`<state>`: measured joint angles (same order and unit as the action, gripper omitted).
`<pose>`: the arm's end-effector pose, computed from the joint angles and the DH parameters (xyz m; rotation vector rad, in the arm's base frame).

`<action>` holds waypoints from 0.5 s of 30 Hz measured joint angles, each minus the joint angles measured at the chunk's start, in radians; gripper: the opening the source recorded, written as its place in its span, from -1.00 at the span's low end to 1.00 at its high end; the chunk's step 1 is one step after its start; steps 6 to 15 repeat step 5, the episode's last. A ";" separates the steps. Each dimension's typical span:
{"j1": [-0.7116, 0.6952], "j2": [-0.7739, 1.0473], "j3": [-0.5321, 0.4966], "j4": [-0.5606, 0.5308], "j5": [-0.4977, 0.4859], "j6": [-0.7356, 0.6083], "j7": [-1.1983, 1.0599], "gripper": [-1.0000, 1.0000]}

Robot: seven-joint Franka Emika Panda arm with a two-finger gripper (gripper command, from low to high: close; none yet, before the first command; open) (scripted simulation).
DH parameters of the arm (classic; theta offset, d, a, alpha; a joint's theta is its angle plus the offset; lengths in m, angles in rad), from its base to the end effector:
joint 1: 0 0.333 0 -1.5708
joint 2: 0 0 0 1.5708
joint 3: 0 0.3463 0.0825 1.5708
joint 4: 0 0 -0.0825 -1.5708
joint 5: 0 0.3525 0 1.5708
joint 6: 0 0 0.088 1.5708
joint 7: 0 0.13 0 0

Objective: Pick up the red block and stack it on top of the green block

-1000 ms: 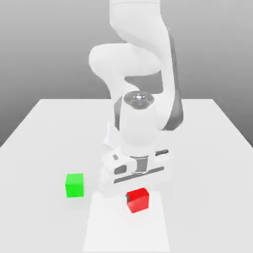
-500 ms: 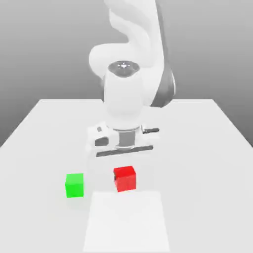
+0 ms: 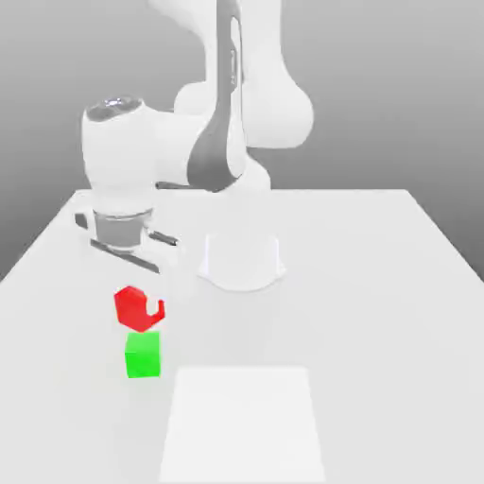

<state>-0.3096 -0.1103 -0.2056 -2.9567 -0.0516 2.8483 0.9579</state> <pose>0.2750 -0.1502 0.2425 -2.3743 2.0459 0.0024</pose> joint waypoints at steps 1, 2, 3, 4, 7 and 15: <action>0.003 0.035 0.001 0.001 0.016 0.034 -0.010 -1.00; 0.008 0.070 0.004 0.002 0.034 0.067 -0.023 -1.00; 0.013 0.097 0.000 0.002 0.048 0.094 -0.032 1.00; 0.016 0.097 0.000 0.002 0.048 0.094 -0.032 1.00; 0.020 0.097 0.000 0.002 0.048 0.094 -0.032 1.00; 0.020 0.097 0.000 0.002 0.048 0.094 -0.032 1.00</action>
